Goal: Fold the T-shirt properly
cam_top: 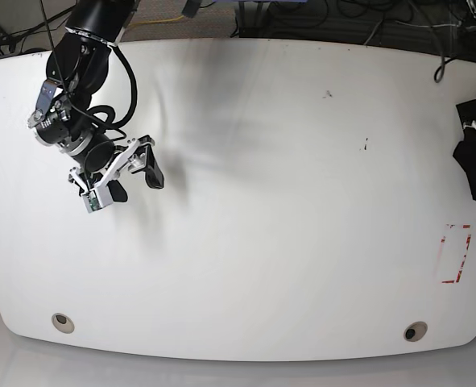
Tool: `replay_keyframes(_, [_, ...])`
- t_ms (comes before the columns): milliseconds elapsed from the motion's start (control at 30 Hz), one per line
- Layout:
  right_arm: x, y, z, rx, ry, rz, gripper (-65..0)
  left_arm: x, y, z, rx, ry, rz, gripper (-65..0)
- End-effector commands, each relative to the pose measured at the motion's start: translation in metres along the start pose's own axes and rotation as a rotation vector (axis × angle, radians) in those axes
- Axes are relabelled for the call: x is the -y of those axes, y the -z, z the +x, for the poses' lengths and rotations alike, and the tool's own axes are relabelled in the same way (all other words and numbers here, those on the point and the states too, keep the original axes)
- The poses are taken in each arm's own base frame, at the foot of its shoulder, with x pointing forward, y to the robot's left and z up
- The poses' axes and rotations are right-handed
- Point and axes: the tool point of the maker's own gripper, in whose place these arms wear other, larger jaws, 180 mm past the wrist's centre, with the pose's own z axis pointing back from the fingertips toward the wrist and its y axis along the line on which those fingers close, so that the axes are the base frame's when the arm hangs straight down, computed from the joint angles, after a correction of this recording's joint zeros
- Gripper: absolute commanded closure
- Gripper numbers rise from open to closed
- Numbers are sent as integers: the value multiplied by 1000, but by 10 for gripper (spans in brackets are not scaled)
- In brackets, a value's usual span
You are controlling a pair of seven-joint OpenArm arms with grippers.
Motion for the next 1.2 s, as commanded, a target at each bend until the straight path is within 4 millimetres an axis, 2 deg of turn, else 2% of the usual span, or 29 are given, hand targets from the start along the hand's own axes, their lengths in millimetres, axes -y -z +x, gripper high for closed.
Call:
replay_keyframes(0, [-3,-2,17,62,-17,11,-474,-19,-7,-4,-44,52,20,-261])
replay_keyframes(100, [-6,-1,16,58,-18,16,-474,-18,-6,9,-15,70,17,-261])
replay_keyframes(167, [-6,-1,15,58,-17,17,-474,-16,-6,25,24,93,12,-261])
replay_keyframes(300, [-8,-2,18,65,-19,17,-474,-16,-15,49,107,73,17,-261])
replay_keyframes(433, [-10,-9,26,82,-56,2,-474,-3,-29,88,230,83,-5,-261])
replay_keyframes(567, [0,-12,40,99,-97,-20,-474,40,-38,124,357,93,-64,-261])
replay_keyframes(633, [5,-8,45,78,-141,-37,-474,53,-45,141,426,66,-63,-261])
replay_keyframes(733, [11,-1,55,47,-237,-78,-474,64,-50,154,481,40,-17,-261])
replay_keyframes(833, [16,2,64,62,-309,-131,-474,89,-51,164,517,45,28,-261])
replay_keyframes(900, [18,-1,71,105,-343,-163,-474,115,-59,186,579,66,46,-262])
replay_keyframes(933, [18,-3,68,115,-357,-176,-474,130,-64,191,599,66,40,-262])
replay_keyframes(1067, [15,-7,66,216,-410,-192,-474,176,-83,186,604,63,19,-262])
replay_keyframes(1167, [10,1,51,246,-407,-182,-474,207,-89,187,611,42,-25,-262])
